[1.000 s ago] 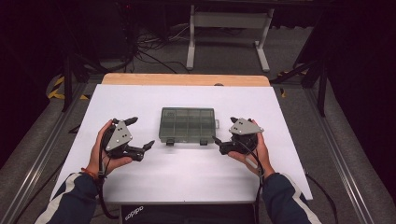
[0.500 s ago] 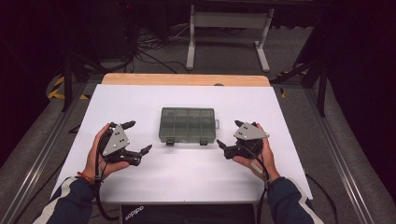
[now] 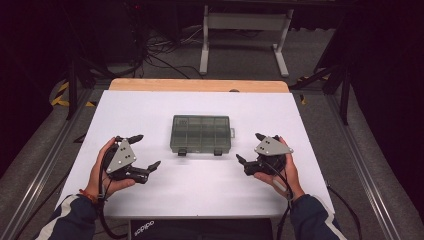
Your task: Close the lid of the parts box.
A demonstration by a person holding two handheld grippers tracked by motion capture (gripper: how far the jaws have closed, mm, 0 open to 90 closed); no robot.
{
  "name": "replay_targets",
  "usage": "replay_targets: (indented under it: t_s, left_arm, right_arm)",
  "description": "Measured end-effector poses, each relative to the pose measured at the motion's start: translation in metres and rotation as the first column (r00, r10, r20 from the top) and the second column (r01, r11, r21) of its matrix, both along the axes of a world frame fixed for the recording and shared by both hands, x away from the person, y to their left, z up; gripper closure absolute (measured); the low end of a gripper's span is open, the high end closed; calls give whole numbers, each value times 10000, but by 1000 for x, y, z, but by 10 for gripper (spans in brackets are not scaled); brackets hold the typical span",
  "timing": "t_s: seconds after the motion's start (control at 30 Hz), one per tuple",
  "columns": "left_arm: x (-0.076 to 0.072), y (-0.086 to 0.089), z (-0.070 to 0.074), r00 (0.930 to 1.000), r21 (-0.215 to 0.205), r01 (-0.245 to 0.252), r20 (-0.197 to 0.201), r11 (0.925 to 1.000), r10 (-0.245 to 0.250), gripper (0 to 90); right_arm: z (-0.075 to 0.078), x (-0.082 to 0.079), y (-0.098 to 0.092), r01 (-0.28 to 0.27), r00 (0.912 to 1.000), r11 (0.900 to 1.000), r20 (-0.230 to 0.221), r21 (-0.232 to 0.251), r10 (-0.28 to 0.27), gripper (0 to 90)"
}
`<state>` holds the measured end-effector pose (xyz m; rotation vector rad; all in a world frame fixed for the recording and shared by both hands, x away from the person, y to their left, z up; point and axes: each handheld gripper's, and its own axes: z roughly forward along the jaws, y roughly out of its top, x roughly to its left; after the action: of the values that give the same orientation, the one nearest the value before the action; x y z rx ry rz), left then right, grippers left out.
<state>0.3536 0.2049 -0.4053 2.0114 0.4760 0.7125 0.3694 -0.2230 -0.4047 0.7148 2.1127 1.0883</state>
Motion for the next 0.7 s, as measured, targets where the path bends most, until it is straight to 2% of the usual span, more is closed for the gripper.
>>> replay_targets:
  t_s: [0.13,0.2,0.37,0.7]
  left_arm:
    - [-2,2,-2,10000,112,53,20,9999,-53,64]
    - [-3,2,-4,10000,39,37,-77,10000,-37,64]
    - [-5,4,-8,9998,234,91,-167,9997,-87,64]
    - [-11,10,-15,9989,326,144,-459,9994,-129,63]
  right_arm:
    - [0,-2,-2,21,10000,10000,20,2,-21,86]
    - [-1,-4,-3,23,10000,10000,3,2,-23,86]
    - [-3,-7,-5,53,10000,9999,15,-120,-53,84]
    - [-8,-14,-8,22,10000,9995,-4,-306,-22,82]
